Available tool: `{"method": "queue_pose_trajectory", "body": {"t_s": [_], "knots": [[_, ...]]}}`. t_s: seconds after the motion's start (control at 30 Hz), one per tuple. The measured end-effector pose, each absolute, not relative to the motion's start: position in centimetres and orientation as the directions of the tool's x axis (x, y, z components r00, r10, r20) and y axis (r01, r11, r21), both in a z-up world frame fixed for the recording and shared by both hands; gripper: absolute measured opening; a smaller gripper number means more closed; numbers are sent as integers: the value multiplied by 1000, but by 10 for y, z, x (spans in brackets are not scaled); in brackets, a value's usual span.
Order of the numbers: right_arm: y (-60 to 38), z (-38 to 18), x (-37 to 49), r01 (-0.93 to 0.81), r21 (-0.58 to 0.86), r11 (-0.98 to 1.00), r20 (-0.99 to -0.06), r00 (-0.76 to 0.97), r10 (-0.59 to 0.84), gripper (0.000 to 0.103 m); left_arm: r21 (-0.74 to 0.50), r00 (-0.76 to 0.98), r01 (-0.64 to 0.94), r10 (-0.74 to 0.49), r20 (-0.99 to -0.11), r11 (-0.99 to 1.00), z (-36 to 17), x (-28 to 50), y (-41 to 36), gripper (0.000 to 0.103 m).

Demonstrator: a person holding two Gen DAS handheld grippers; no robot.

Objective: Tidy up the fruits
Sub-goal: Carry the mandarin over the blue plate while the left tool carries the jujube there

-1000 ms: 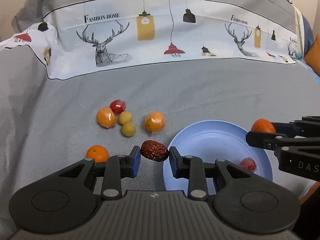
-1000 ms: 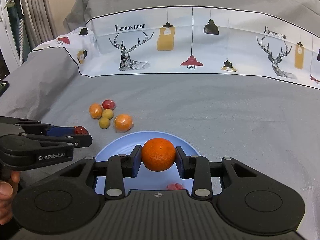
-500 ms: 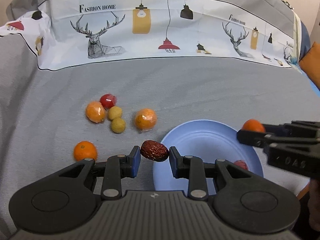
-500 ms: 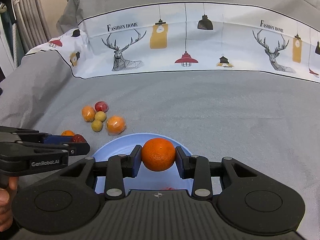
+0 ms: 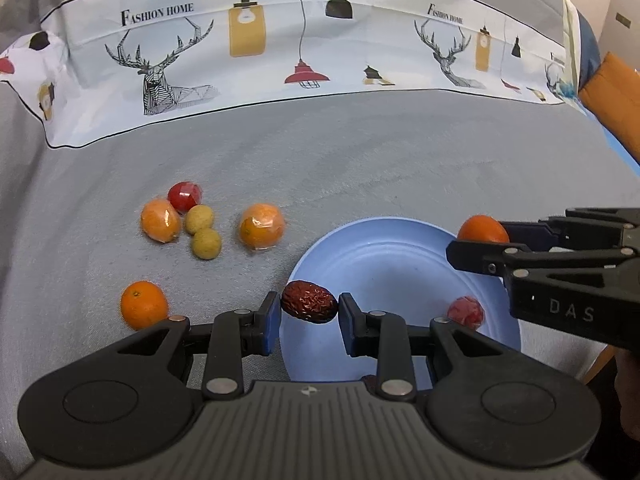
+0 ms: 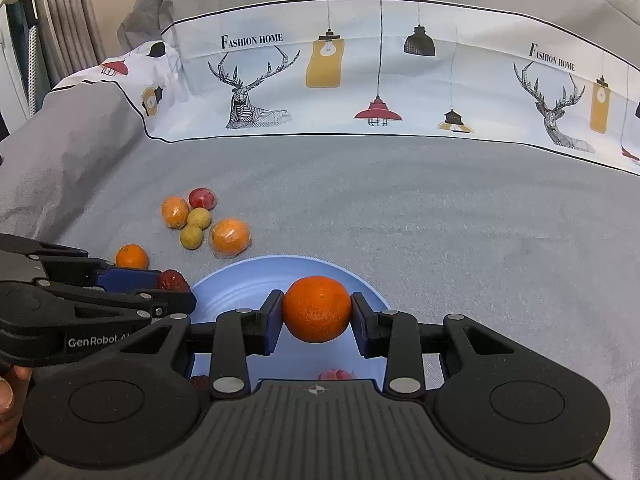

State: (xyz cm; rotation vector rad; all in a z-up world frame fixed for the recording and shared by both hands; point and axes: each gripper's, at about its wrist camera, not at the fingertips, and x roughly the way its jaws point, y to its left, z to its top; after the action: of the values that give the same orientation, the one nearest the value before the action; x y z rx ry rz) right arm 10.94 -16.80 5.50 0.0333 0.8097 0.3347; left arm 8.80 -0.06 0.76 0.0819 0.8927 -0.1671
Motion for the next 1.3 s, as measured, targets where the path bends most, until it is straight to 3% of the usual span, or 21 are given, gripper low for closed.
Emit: {"method": "queue_pose_trajectory", "body": {"t_s": [1.3], "knots": [[-160,54,107,-296,137,945,-709,637,302,37,-13,619,269,-183,-764,963,9,83,-13,34]]}}
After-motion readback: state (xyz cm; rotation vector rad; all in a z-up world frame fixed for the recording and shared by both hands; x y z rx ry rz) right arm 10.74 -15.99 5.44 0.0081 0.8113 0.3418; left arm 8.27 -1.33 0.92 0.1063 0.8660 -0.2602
